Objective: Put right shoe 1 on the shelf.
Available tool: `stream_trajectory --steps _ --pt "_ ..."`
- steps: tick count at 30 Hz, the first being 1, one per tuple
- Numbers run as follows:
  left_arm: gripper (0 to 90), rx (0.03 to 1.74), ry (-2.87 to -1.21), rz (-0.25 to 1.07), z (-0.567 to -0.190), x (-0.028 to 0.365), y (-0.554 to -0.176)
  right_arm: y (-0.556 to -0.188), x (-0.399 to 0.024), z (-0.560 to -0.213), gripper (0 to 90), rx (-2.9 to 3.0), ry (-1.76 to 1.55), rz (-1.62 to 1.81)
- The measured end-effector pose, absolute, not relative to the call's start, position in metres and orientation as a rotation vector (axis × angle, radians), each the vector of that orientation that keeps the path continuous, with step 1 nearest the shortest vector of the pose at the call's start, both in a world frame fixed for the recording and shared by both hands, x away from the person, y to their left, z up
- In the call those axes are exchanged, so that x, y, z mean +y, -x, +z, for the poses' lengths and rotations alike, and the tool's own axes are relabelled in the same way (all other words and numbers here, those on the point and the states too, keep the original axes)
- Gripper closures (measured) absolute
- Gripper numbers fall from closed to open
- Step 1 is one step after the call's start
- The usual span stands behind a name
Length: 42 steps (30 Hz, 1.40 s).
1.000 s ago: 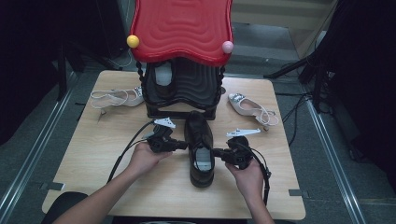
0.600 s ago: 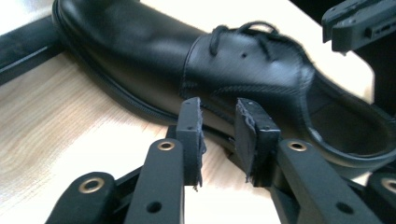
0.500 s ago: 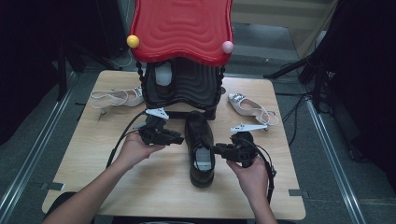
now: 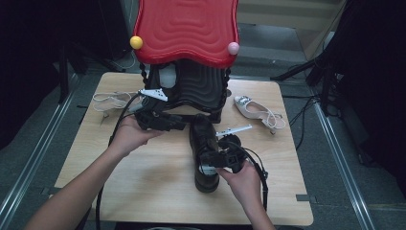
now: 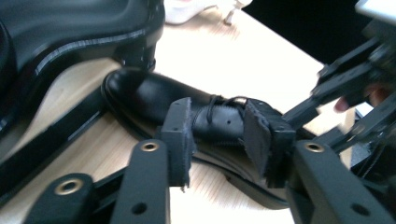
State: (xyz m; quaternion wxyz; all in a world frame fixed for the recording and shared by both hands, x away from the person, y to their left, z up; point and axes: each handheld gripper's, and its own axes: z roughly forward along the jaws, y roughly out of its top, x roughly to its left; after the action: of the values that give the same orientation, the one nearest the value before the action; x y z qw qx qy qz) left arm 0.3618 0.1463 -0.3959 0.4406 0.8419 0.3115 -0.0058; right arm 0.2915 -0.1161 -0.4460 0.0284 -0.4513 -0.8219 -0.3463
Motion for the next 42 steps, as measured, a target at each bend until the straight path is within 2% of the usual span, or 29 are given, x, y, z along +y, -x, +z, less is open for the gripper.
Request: stream_trajectory --steps 6,15,24,37,42 --pt "77.2 0.769 -2.076 0.003 -0.381 0.151 -0.368 -0.294 -0.099 -0.450 56.7 -2.532 1.387 -1.012" --pt "78.0 0.759 -2.070 0.036 -0.353 0.154 -0.376 -0.303 -0.078 -0.464 56.5 -2.563 1.381 -0.913" --pt "83.1 0.771 -2.055 0.048 -0.329 0.160 -0.386 -0.307 -0.067 -0.476 57.5 -2.565 1.391 -0.844" --pt "84.0 0.760 -2.050 0.133 -0.286 0.166 -0.398 -0.306 -0.064 -0.480 65.4 -2.598 1.426 -0.812" --pt "86.5 0.767 -2.038 0.158 -0.274 0.169 -0.405 -0.309 -0.073 -0.479 75.7 -2.577 1.430 -0.804"
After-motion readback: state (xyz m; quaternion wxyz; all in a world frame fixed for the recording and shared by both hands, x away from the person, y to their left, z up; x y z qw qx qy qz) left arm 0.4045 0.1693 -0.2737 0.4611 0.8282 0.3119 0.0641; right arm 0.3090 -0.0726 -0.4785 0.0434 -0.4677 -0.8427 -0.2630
